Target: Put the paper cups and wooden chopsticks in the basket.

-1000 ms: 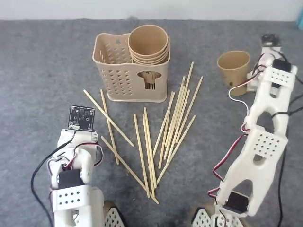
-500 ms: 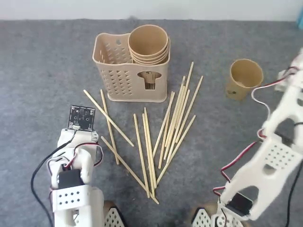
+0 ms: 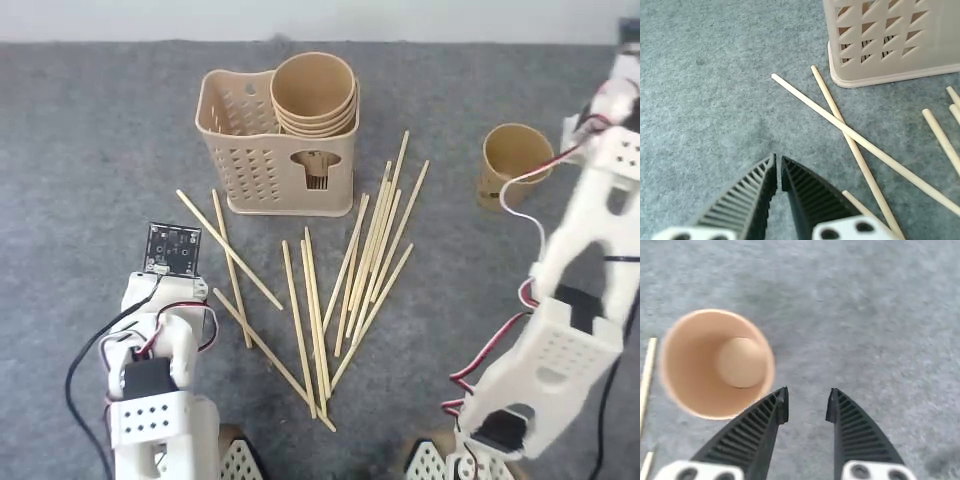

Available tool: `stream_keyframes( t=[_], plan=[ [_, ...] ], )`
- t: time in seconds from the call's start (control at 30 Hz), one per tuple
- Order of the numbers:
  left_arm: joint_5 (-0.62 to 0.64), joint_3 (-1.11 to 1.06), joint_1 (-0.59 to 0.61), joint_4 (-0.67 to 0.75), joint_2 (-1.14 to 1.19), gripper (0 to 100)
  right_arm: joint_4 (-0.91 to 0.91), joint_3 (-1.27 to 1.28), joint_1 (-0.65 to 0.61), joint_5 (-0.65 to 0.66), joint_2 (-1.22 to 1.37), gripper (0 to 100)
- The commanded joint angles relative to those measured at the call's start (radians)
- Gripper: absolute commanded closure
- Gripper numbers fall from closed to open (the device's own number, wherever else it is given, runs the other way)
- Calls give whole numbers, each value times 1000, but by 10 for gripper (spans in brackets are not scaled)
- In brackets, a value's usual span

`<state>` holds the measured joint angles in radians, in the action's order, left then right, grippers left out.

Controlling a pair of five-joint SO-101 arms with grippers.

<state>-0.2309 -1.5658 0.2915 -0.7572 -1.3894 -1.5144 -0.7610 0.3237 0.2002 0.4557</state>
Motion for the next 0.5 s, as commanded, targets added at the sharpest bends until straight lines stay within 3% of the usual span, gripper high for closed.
stream_keyframes(
  t=[0.0, 0.13, 0.3, 0.47],
  plan=[
    [-6, 5, 0, 26, -25, 984, 5, -21, -56, -37, -82, 850],
    [-6, 8, 3, 26, -25, 955, 25, -21, -74, -44, -42, 850],
    [-6, 8, 5, 21, -25, 796, 68, -21, -76, -43, 27, 850],
    [-6, 7, 5, 25, -23, 810, 93, -21, -76, -43, 85, 850]
  ],
)
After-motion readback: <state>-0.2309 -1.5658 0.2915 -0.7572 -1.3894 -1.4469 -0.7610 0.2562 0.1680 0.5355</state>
